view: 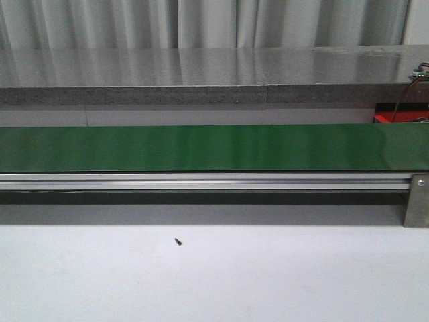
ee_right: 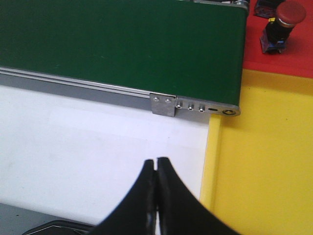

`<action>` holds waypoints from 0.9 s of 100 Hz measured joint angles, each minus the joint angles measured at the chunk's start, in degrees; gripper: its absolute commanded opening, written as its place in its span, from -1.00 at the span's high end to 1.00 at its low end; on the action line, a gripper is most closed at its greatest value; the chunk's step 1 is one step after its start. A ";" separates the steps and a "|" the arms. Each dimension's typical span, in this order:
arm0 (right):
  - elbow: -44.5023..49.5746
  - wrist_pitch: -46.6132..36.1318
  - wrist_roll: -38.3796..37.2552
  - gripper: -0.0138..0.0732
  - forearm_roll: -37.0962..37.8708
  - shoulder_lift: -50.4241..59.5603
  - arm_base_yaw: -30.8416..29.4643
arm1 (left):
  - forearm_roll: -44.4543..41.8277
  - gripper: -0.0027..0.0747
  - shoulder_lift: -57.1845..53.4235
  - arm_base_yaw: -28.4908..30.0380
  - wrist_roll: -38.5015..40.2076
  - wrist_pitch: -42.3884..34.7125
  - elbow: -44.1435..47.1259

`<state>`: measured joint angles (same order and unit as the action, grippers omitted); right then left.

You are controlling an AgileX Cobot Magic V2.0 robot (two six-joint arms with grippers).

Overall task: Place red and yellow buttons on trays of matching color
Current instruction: 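Lower the left gripper and grasp the red button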

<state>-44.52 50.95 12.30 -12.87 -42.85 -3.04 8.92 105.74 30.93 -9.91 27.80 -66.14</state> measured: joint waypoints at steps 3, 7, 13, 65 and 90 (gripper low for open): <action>0.00 0.00 0.00 0.84 0.00 0.00 0.00 | 0.00 -0.13 0.00 0.00 0.00 0.00 0.00; 0.00 0.00 0.00 0.84 0.00 0.00 0.00 | 0.00 0.00 0.00 0.00 0.00 0.00 0.00; 0.00 0.00 0.00 0.84 0.00 0.00 0.00 | 0.00 0.21 0.00 0.00 0.00 -0.12 0.00; 0.00 0.00 0.00 0.84 0.00 0.00 0.00 | 0.00 0.77 -2.71 0.00 0.00 9.89 -5.72; 0.00 0.00 0.00 0.84 0.00 0.00 0.00 | -0.19 0.77 -12.25 -2.97 -1.23 13.65 -7.55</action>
<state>-44.52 50.95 12.30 -12.87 -42.85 -3.04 8.72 93.49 27.96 -11.13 41.44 -73.70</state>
